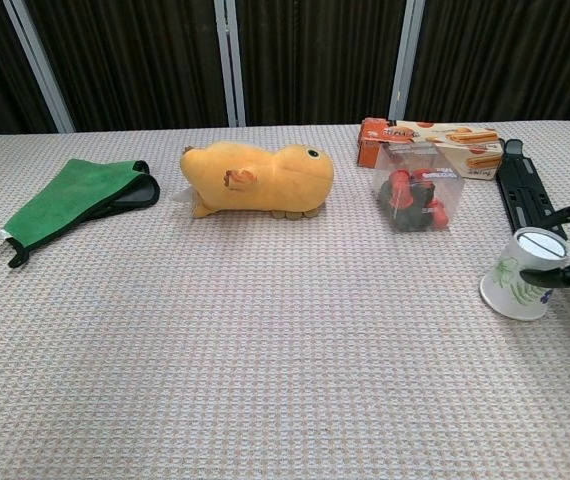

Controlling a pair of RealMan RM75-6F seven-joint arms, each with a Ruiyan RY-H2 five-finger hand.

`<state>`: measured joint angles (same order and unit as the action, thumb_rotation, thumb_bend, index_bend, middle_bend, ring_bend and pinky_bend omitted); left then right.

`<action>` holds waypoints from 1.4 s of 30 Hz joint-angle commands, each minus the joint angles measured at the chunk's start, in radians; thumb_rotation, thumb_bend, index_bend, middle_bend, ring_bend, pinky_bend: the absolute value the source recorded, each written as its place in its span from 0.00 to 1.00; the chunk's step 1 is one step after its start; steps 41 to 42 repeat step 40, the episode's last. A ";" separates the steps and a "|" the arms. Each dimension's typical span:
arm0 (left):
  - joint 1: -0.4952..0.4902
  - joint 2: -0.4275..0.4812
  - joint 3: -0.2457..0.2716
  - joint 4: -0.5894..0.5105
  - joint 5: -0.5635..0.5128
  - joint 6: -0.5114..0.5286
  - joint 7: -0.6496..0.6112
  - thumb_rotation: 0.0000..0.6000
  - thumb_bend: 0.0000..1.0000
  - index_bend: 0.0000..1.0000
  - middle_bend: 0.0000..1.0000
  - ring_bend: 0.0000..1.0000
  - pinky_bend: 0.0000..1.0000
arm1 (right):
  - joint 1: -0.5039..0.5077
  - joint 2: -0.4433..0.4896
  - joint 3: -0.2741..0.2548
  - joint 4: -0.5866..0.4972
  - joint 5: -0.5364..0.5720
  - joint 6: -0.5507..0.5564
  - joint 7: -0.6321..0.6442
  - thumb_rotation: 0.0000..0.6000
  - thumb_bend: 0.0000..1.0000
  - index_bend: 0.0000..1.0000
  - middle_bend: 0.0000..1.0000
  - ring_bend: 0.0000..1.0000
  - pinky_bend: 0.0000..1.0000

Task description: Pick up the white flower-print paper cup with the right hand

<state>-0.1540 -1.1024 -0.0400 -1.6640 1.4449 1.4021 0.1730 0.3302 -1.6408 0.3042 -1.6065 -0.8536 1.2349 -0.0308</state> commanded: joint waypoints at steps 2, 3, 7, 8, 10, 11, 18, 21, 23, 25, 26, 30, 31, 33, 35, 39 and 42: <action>0.000 0.000 0.000 0.000 0.000 0.000 0.000 1.00 0.00 0.00 0.00 0.00 0.00 | -0.005 0.008 0.003 -0.004 0.006 0.001 -0.006 1.00 0.24 0.34 0.09 0.00 0.00; 0.000 0.000 0.000 0.000 0.000 0.000 0.000 1.00 0.00 0.00 0.00 0.00 0.00 | -0.005 0.009 0.004 -0.004 0.008 0.000 -0.007 1.00 0.24 0.33 0.09 0.00 0.00; 0.000 0.000 0.000 0.000 0.000 0.000 0.000 1.00 0.00 0.00 0.00 0.00 0.00 | -0.011 0.020 0.004 -0.009 0.007 -0.003 -0.008 1.00 0.23 0.25 0.05 0.00 0.00; 0.000 0.000 0.000 0.000 0.001 0.000 -0.001 1.00 0.00 0.00 0.00 0.00 0.00 | -0.013 0.025 0.004 -0.013 0.003 -0.002 -0.006 1.00 0.23 0.24 0.04 0.00 0.00; 0.000 0.001 0.000 0.000 0.001 0.000 -0.001 1.00 0.00 0.00 0.00 0.00 0.00 | -0.017 0.037 0.005 -0.023 -0.012 0.004 -0.001 1.00 0.21 0.20 0.02 0.00 0.00; 0.000 0.001 0.000 0.000 0.001 0.000 -0.002 1.00 0.00 0.00 0.00 0.00 0.00 | -0.021 0.046 0.007 -0.031 -0.022 0.009 0.004 1.00 0.21 0.19 0.02 0.00 0.00; 0.000 0.001 0.001 0.001 0.002 0.000 -0.003 1.00 0.00 0.00 0.00 0.00 0.00 | -0.055 0.133 0.023 -0.106 -0.118 0.101 0.000 1.00 0.19 0.18 0.00 0.00 0.00; 0.000 0.001 0.001 0.002 0.003 0.001 -0.004 1.00 0.00 0.00 0.00 0.00 0.00 | -0.078 0.201 0.023 -0.164 -0.142 0.114 0.002 1.00 0.19 0.17 0.00 0.00 0.00; 0.001 0.000 0.001 0.002 0.004 0.002 -0.003 1.00 0.00 0.00 0.00 0.00 0.00 | -0.090 0.249 0.014 -0.193 -0.158 0.109 0.001 1.00 0.19 0.17 0.00 0.00 0.00; 0.001 0.000 0.001 0.002 0.003 0.002 -0.003 1.00 0.00 0.00 0.00 0.00 0.00 | -0.102 0.298 -0.005 -0.214 -0.183 0.098 -0.006 1.00 0.18 0.17 0.00 0.00 0.00; 0.001 0.000 0.001 0.002 0.003 0.002 -0.003 1.00 0.00 0.00 0.00 0.00 0.00 | -0.110 0.326 -0.019 -0.224 -0.198 0.090 -0.007 1.00 0.18 0.16 0.00 0.00 0.00; 0.001 -0.002 0.000 0.002 0.001 0.003 0.000 1.00 0.00 0.00 0.00 0.00 0.00 | -0.135 0.420 -0.099 -0.203 -0.306 0.067 -0.030 1.00 0.14 0.09 0.00 0.00 0.00; 0.001 -0.002 0.000 0.001 0.001 0.003 0.002 1.00 0.00 0.00 0.00 0.00 0.00 | -0.141 0.434 -0.121 -0.187 -0.340 0.068 -0.035 1.00 0.13 0.08 0.00 0.00 0.00; 0.001 -0.003 -0.001 0.000 -0.001 0.003 0.004 1.00 0.00 0.00 0.00 0.00 0.00 | -0.152 0.447 -0.153 -0.152 -0.398 0.087 -0.058 1.00 0.13 0.05 0.00 0.00 0.00; 0.001 -0.004 -0.002 0.000 -0.003 0.003 0.007 1.00 0.00 0.00 0.00 0.00 0.00 | -0.159 0.451 -0.172 -0.127 -0.438 0.105 -0.068 1.00 0.12 0.04 0.00 0.00 0.00; 0.002 -0.006 -0.003 0.000 -0.005 0.005 0.007 1.00 0.00 0.00 0.00 0.00 0.00 | -0.161 0.445 -0.177 -0.103 -0.469 0.130 -0.092 1.00 0.11 0.01 0.00 0.00 0.00; 0.002 -0.005 -0.003 0.001 -0.004 0.005 0.005 1.00 0.00 0.00 0.00 0.00 0.00 | -0.161 0.441 -0.179 -0.098 -0.477 0.136 -0.102 1.00 0.11 0.00 0.00 0.00 0.00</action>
